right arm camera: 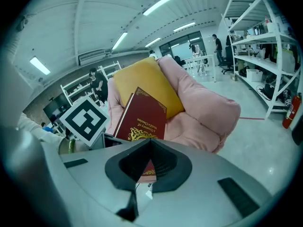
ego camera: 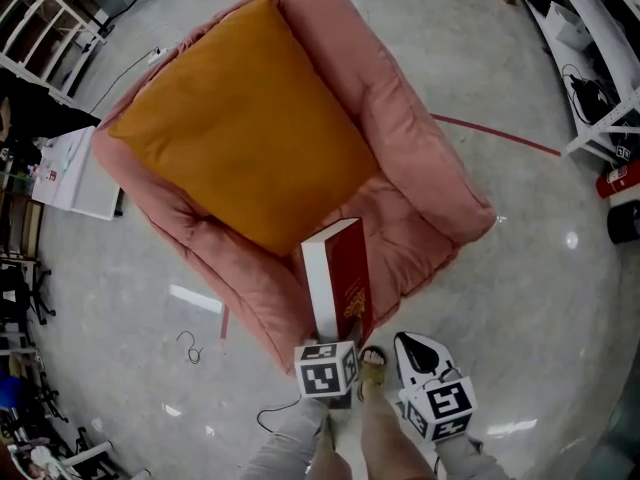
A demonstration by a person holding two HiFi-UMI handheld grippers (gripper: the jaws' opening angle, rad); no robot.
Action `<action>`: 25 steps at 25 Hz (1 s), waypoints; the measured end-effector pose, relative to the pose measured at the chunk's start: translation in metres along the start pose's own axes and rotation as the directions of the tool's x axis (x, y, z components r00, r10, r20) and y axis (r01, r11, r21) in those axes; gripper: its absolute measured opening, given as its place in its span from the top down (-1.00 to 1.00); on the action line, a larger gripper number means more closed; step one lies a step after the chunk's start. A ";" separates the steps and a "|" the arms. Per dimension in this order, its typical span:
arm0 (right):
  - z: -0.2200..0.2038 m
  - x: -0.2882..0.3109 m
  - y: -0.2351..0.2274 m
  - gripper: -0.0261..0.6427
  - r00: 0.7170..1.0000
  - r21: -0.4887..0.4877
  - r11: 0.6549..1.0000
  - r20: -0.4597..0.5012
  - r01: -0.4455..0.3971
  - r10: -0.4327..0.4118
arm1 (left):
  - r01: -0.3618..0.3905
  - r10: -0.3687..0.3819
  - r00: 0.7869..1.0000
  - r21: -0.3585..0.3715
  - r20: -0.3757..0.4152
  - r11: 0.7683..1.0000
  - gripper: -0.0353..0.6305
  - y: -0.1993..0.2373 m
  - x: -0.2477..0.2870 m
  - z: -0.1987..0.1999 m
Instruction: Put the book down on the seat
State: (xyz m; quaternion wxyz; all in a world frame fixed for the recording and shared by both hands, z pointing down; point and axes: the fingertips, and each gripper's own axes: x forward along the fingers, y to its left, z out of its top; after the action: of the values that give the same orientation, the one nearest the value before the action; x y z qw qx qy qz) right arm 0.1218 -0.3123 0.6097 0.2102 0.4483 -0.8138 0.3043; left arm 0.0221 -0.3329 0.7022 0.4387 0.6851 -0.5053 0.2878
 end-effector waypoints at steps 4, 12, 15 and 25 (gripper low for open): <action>-0.008 0.013 -0.009 0.91 1.000 0.012 1.000 -0.026 0.002 -0.002 | -0.012 0.012 0.999 -0.013 -0.042 1.000 0.15 0.010 0.025 -0.001; -0.019 0.030 -0.016 0.91 0.998 0.046 0.999 -0.056 -0.004 0.007 | -0.035 0.023 0.993 -0.098 -0.119 0.995 0.15 0.026 0.067 0.006; -0.023 0.032 -0.014 0.91 0.998 0.050 0.999 -0.064 -0.015 0.018 | -0.047 0.027 0.987 -0.122 -0.157 0.991 0.14 0.033 0.078 0.009; -0.030 0.032 -0.009 0.91 0.996 0.059 0.998 -0.084 -0.026 0.031 | -0.049 0.039 0.980 -0.045 -0.197 0.998 0.04 0.043 0.085 0.023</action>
State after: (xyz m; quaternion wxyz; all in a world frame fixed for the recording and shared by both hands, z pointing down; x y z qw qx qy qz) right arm 0.1156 -0.3147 0.6539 0.2269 0.4294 -0.8013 0.3495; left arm 0.0079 -0.3953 0.7766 0.4969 0.6308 -0.4816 0.3509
